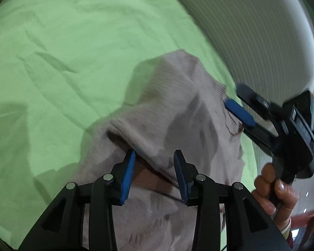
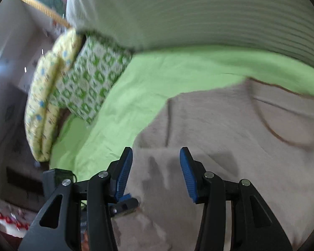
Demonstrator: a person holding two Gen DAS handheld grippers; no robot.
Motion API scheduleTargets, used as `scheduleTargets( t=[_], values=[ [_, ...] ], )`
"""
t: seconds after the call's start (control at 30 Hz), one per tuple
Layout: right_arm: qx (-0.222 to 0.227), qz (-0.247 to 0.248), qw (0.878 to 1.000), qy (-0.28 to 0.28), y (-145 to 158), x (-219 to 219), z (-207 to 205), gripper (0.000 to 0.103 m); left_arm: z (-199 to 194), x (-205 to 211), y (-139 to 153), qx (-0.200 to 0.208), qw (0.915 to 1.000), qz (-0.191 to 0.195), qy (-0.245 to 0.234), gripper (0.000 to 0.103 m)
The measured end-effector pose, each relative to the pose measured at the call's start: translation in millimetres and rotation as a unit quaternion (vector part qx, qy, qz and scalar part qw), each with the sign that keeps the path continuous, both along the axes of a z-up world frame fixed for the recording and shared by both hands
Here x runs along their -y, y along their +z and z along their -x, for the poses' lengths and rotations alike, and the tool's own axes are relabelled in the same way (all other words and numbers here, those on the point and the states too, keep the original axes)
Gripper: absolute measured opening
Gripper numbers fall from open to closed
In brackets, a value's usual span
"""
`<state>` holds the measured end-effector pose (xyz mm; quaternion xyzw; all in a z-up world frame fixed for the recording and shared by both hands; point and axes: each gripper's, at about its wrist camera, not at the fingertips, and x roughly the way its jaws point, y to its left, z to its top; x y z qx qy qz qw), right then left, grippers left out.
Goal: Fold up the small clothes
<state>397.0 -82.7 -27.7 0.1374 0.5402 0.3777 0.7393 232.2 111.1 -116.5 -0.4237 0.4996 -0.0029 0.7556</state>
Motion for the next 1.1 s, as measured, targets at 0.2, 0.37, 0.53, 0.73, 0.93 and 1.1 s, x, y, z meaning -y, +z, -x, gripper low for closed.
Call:
scheduleTargets(
  t=[0.2, 0.37, 0.53, 0.73, 0.93, 1.1],
  values=[
    [-0.010, 0.047, 0.998, 0.035, -30.3, -36.2, -21.6, 0.048, 3.5, -12.9, -22.1, 0.001, 0.9981, 0.043, 0.045, 0.036],
    [0.000, 0.096, 0.992, 0.085, -46.1, -65.0, -25.5, 0.023, -1.7, -7.2, -21.7, 0.013, 0.9987, 0.020, 0.045, 0.026],
    [0.066, 0.059, 0.994, 0.067, -8.8, -61.4, -29.8, 0.004, -1.3, -7.0, -8.9, 0.049, 0.9983, 0.000, 0.031, 0.011],
    [0.094, 0.091, 0.990, 0.054, -16.1, -73.1, -44.7, 0.004, -0.5, 3.9, -2.9, 0.056, 0.9963, -0.061, -0.020, 0.010],
    [0.078, 0.091, 0.993, 0.014, -35.6, -68.6, -48.8, 0.004, -6.7, 11.0, -4.2, 0.043, 0.9924, -0.099, -0.059, 0.010],
    [0.107, 0.069, 0.991, -0.051, 3.4, -19.2, -26.7, 0.039, -16.3, 22.7, 9.0, 0.041, 0.9900, -0.112, -0.076, 0.013]
  ],
)
